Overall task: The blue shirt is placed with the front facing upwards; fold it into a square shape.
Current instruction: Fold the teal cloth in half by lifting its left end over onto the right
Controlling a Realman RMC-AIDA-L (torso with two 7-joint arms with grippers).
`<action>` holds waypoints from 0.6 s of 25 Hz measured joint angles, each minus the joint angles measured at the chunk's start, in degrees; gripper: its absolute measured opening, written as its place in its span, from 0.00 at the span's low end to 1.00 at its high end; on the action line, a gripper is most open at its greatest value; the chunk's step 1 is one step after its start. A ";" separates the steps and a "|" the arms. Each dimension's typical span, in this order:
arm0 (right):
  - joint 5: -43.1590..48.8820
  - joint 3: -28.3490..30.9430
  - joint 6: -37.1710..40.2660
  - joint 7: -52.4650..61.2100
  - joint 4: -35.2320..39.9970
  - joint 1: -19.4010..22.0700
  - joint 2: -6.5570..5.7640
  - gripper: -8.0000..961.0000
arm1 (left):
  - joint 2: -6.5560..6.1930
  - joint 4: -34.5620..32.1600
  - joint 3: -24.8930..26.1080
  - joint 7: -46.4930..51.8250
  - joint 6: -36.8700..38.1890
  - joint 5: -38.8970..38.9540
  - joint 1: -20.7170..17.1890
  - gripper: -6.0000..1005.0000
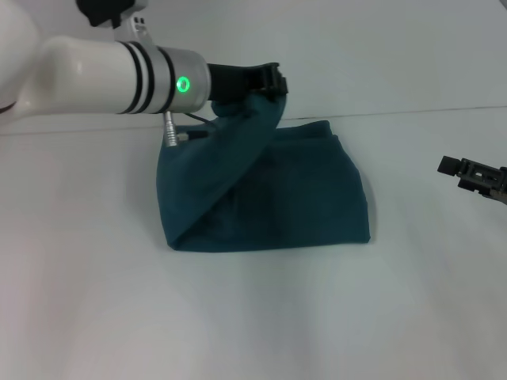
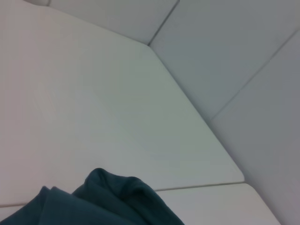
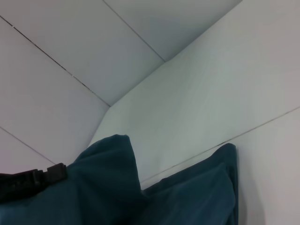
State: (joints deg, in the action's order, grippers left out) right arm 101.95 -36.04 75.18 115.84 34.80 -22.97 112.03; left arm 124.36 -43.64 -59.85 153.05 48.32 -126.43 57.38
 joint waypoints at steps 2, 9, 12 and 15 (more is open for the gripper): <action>0.00 0.00 -0.12 0.00 -0.05 -0.07 0.01 0.97 | 0.00 0.05 -1.29 0.03 -0.35 0.89 0.33 0.07; 0.00 -0.08 -0.28 0.00 -0.77 -0.81 0.03 0.97 | -0.07 3.13 -3.30 -0.24 -3.23 1.42 2.48 0.10; 0.00 -0.08 -0.29 -0.01 -1.29 -1.47 0.03 0.97 | -0.11 5.04 -4.41 -0.37 -5.50 1.42 3.20 0.11; 0.00 -0.09 -0.31 -0.04 -1.46 -2.07 0.19 0.97 | -0.12 5.70 -5.40 -0.36 -7.22 1.46 3.46 0.12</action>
State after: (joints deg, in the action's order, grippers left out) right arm 101.95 -36.13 74.87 115.80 33.34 -25.04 112.21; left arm 124.24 -37.94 -65.25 152.68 41.10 -124.97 60.84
